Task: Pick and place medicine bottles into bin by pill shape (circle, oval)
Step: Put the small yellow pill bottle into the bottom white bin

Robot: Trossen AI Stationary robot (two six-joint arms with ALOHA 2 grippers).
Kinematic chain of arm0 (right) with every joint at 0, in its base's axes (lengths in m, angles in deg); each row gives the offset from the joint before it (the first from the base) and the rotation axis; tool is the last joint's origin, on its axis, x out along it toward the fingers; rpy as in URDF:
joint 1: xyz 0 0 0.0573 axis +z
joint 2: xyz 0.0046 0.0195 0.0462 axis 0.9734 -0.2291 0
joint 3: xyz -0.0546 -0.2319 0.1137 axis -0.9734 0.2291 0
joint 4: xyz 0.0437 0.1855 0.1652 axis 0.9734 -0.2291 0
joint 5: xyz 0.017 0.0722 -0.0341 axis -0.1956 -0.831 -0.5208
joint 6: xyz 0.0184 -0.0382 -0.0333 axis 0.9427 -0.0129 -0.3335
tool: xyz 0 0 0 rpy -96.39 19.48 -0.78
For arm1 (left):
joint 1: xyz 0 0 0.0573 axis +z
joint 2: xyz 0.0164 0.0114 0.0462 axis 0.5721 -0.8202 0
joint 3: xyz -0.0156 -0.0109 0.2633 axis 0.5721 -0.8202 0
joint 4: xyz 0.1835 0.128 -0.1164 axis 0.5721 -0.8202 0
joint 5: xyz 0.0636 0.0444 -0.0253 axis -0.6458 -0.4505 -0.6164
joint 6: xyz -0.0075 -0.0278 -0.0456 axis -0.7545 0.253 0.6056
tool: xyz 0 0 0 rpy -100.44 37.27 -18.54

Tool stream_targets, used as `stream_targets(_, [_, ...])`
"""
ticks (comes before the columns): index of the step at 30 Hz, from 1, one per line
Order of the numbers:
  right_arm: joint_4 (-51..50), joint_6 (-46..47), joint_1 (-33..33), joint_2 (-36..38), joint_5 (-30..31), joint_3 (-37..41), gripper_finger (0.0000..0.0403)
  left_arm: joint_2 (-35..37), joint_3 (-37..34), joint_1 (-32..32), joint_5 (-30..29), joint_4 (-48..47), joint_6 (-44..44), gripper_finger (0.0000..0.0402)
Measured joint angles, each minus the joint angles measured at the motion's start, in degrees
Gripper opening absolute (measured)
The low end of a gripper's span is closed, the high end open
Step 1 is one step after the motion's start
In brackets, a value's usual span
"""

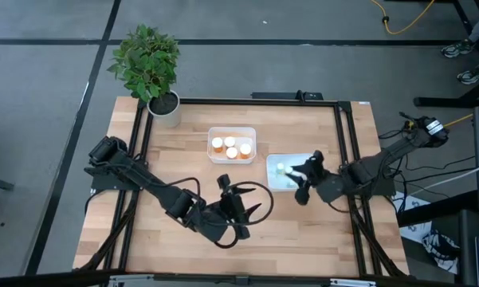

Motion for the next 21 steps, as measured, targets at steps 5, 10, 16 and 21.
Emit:
stream_targets(5, [-13.2, 15.6, -3.1, -1.9, 0.0, 0.0, 0.0119, 0.0, 0.0, 1.1, 0.0, -2.4, 2.7, 0.0204])
stream_targets(10, [-14.3, 16.9, -5.2, -4.4, 0.0, 0.0, 0.0119, 0.0, 0.0, 2.3, 0.2, -6.0, 6.4, 0.0204])
stream_targets(16, [-14.2, 25.2, -8.0, -7.9, 0.0, 2.7, 0.0119, 0.0, 0.0, 2.8, 0.3, -8.5, 9.4, 0.0204])
stream_targets(21, [-14.0, 32.4, -8.5, -8.6, 0.6, 6.3, 0.0119, 0.0, 0.0, 2.8, 0.3, -8.6, 9.4, 0.0204])
